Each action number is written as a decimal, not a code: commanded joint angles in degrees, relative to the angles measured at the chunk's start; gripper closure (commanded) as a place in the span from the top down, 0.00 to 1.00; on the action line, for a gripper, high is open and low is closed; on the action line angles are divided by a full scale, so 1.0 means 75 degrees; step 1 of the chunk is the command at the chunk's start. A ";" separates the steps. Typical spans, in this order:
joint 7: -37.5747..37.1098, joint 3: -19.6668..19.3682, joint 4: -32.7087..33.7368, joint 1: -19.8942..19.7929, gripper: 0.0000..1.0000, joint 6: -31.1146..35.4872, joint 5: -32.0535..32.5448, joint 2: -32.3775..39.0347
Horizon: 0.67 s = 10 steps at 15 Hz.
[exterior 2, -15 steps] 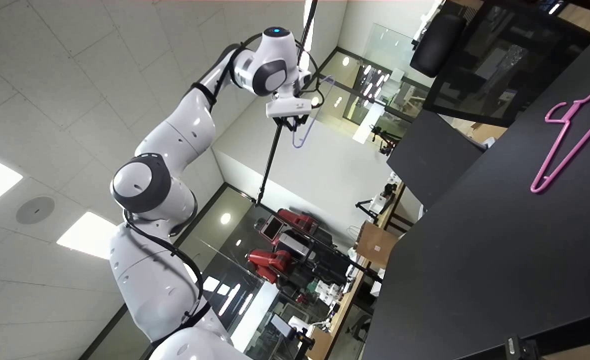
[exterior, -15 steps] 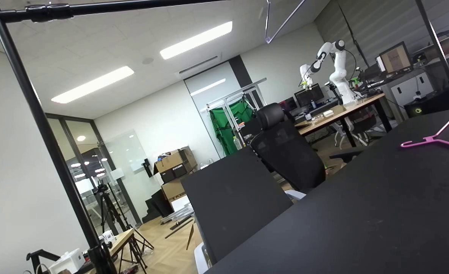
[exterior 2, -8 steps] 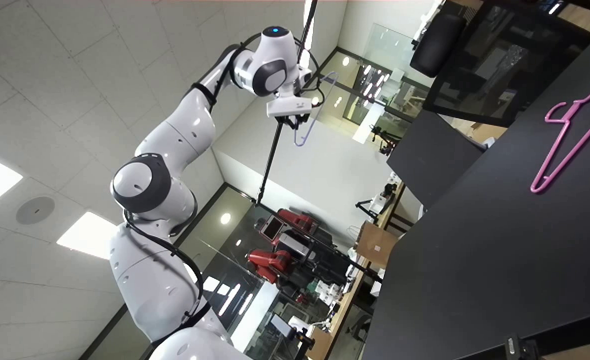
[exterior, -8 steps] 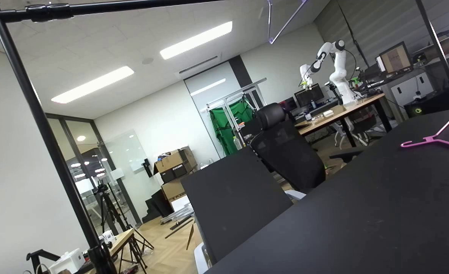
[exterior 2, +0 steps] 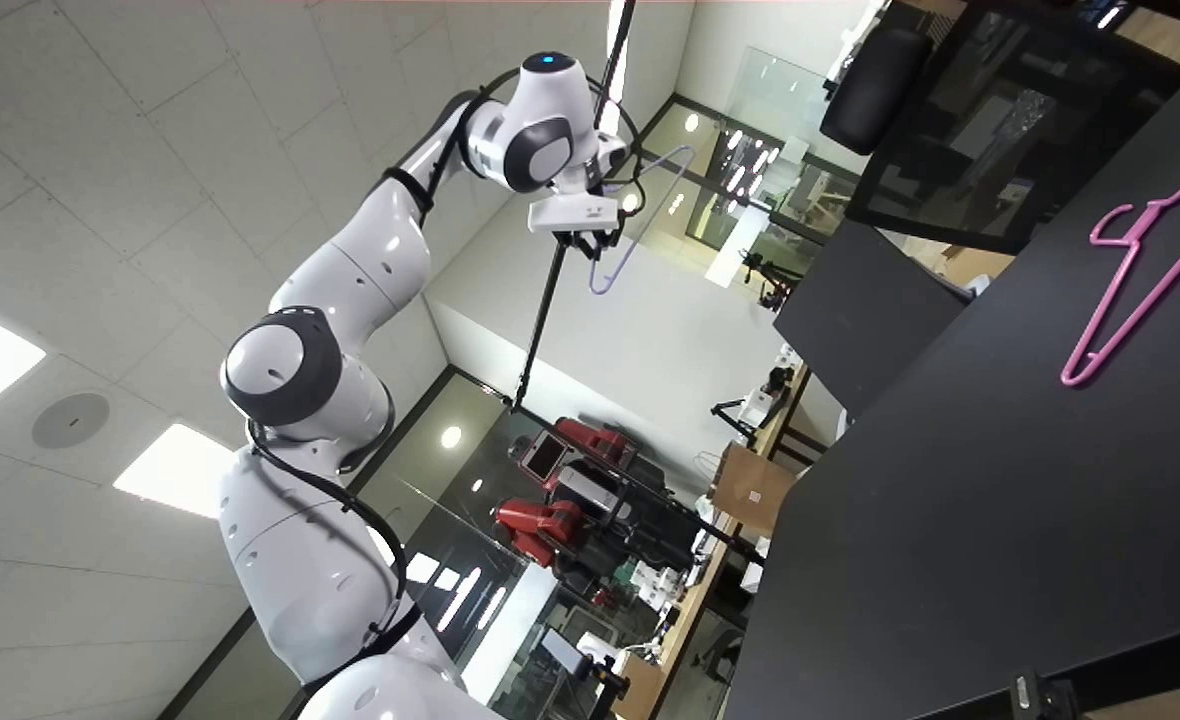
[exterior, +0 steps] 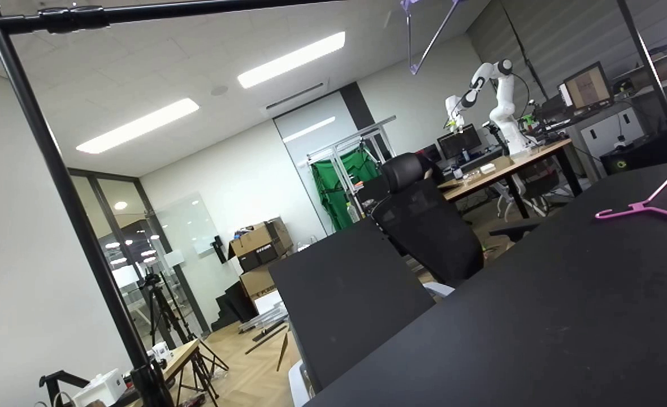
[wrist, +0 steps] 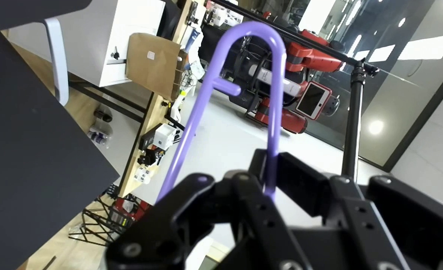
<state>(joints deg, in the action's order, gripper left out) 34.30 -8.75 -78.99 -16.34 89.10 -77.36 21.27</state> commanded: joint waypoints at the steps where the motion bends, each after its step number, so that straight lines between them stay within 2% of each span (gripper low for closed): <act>1: -0.0701 -0.0026 0.0203 0.0014 0.04 -0.0074 0.0373 -0.0039; 5: 0.0106 0.0087 0.0250 -0.0046 0.04 0.0046 -0.0050 0.0058; 10: 0.0496 0.0064 0.0215 0.0004 0.04 0.0301 -0.0120 0.0036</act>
<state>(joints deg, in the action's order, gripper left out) 37.92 -8.45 -78.96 -16.30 90.37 -78.00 21.15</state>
